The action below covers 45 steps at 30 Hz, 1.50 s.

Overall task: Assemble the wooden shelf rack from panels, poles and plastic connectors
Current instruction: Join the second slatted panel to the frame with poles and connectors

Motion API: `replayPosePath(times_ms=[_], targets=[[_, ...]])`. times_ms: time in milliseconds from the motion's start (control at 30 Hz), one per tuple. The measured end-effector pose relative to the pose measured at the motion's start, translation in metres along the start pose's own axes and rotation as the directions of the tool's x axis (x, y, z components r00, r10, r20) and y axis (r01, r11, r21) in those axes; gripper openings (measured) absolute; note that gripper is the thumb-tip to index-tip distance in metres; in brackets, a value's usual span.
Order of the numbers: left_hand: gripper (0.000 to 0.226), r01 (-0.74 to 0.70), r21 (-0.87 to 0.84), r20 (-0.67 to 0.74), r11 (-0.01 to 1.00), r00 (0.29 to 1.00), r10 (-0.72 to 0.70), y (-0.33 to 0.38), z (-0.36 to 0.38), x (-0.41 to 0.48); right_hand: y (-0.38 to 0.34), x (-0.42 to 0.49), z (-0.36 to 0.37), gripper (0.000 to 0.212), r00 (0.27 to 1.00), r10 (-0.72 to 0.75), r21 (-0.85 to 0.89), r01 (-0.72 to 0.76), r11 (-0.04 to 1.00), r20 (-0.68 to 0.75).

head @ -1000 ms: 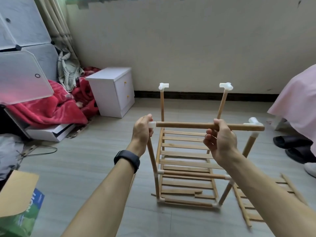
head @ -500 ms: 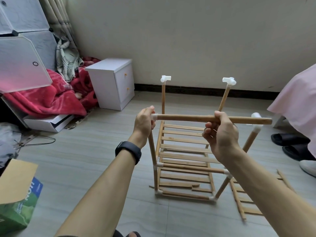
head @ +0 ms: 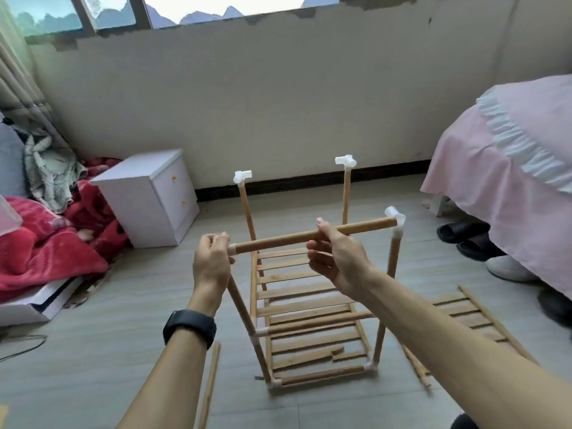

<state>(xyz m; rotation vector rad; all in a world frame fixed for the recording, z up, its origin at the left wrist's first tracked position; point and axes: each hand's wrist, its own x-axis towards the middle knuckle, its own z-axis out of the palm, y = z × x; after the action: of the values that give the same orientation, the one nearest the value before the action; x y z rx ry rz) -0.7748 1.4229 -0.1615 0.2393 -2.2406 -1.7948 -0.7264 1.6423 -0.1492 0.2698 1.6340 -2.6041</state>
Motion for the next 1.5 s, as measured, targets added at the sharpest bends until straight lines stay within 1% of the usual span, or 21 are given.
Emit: replayPosePath(times_ms=[67, 100, 133, 167, 200, 267, 300, 333, 367, 400, 433, 467, 500, 533, 600, 667, 767, 967, 1133, 1367, 1500], targets=[[0.018, -0.124, 0.271, -0.136, 0.954, 0.977, 0.166, 0.007, 0.002, -0.005, -0.005, -0.004, -0.009, 0.039, 1.000, 0.012, -0.158, -0.009, 0.987, 0.013], [0.015, -0.216, 0.418, -0.160, 0.882, 0.939, 0.305, 0.012, 0.005, -0.009, -0.008, -0.006, -0.015, 0.044, 1.000, -0.018, -0.280, 0.023, 0.960, 0.020], [0.015, -0.311, 0.534, -0.126, 0.786, 0.890, 0.438, 0.019, 0.011, -0.014, -0.010, -0.009, -0.022, 0.046, 0.996, -0.084, -0.397, 0.090, 0.913, 0.033], [0.015, -0.399, 0.603, -0.051, 0.691, 0.845, 0.533, 0.027, 0.021, -0.019, -0.012, -0.012, -0.031, 0.046, 0.980, -0.194, -0.493, 0.192, 0.849, 0.048], [0.016, -0.475, 0.635, 0.043, 0.609, 0.809, 0.587, 0.035, 0.033, -0.026, -0.015, -0.015, -0.041, 0.044, 0.941, -0.334, -0.563, 0.303, 0.769, 0.049], [0.021, -0.603, 0.620, 0.243, 0.502, 0.756, 0.608, 0.049, 0.066, -0.040, -0.024, -0.019, -0.065, 0.045, 0.793, -0.608, -0.671, 0.435, 0.601, -0.030], [0.024, -0.651, 0.594, 0.344, 0.472, 0.736, 0.582, 0.055, 0.083, -0.047, -0.031, -0.019, -0.078, 0.045, 0.704, -0.700, -0.707, 0.436, 0.557, -0.118], [0.028, -0.689, 0.566, 0.440, 0.453, 0.717, 0.541, 0.061, 0.100, -0.052, -0.038, -0.018, -0.090, 0.044, 0.623, -0.748, -0.718, 0.410, 0.562, -0.230], [0.030, -0.716, 0.542, 0.525, 0.440, 0.697, 0.488, 0.066, 0.117, -0.055, -0.045, -0.016, -0.100, 0.041, 0.571, -0.746, -0.700, 0.374, 0.609, -0.344], [0.032, -0.735, 0.520, 0.600, 0.435, 0.677, 0.427, 0.071, 0.132, -0.057, -0.050, -0.014, -0.109, 0.038, 0.570, -0.700, -0.657, 0.334, 0.676, -0.431], [0.033, -0.749, 0.497, 0.662, 0.437, 0.654, 0.367, 0.077, 0.146, -0.058, -0.052, -0.012, -0.116, 0.035, 0.627, -0.621, -0.604, 0.285, 0.745, -0.470], [0.035, -0.760, 0.475, 0.706, 0.445, 0.630, 0.323, 0.081, 0.158, -0.058, -0.052, -0.010, -0.122, 0.034, 0.714, -0.532, -0.569, 0.227, 0.791, -0.454], [0.036, -0.767, 0.454, 0.732, 0.454, 0.611, 0.300, 0.085, 0.168, -0.057, -0.049, -0.007, -0.126, 0.034, 0.800, -0.450, -0.559, 0.179, 0.810, -0.396], [0.035, -0.772, 0.438, 0.745, 0.460, 0.598, 0.295, 0.087, 0.175, -0.054, -0.045, -0.004, -0.127, 0.037, 0.863, -0.386, -0.560, 0.153, 0.815, -0.326], [0.031, -0.784, 0.430, 0.750, 0.448, 0.586, 0.305, 0.087, 0.180, -0.047, -0.039, 0.003, -0.125, 0.042, 0.922, -0.334, -0.568, 0.171, 0.805, -0.195], [0.028, -0.802, 0.433, 0.749, 0.412, 0.574, 0.331, 0.080, 0.177, -0.040, -0.036, 0.009, -0.124, 0.043, 0.929, -0.341, -0.585, 0.198, 0.787, -0.144], [0.024, -0.807, 0.432, 0.749, 0.402, 0.569, 0.339, 0.073, 0.172, -0.031, -0.036, 0.014, -0.131, 0.046, 0.905, -0.386, -0.629, 0.197, 0.752, -0.177], [0.029, -0.812, 0.438, 0.773, 0.385, 0.559, 0.299, 0.068, 0.179, -0.028, -0.034, 0.016, -0.143, 0.044, 0.899, -0.400, -0.617, 0.214, 0.757, -0.179], [0.032, -0.822, 0.454, 0.755, 0.344, 0.559, 0.342, 0.062, 0.182, -0.030, -0.032, 0.013, -0.143, 0.039, 0.899, -0.401, -0.607, 0.220, 0.764, -0.178], [0.041, -0.847, 0.487, 0.749, 0.212, 0.530, 0.397, 0.057, 0.187, -0.033, -0.032, 0.008, -0.141, 0.041, 0.886, -0.417, -0.601, 0.225, 0.767, -0.202], [0.044, -0.860, 0.465, 0.754, 0.211, 0.509, 0.415, 0.054, 0.183, -0.034, -0.032, 0.006, -0.143, 0.041, 0.893, -0.409, -0.603, 0.225, 0.766, -0.186]])
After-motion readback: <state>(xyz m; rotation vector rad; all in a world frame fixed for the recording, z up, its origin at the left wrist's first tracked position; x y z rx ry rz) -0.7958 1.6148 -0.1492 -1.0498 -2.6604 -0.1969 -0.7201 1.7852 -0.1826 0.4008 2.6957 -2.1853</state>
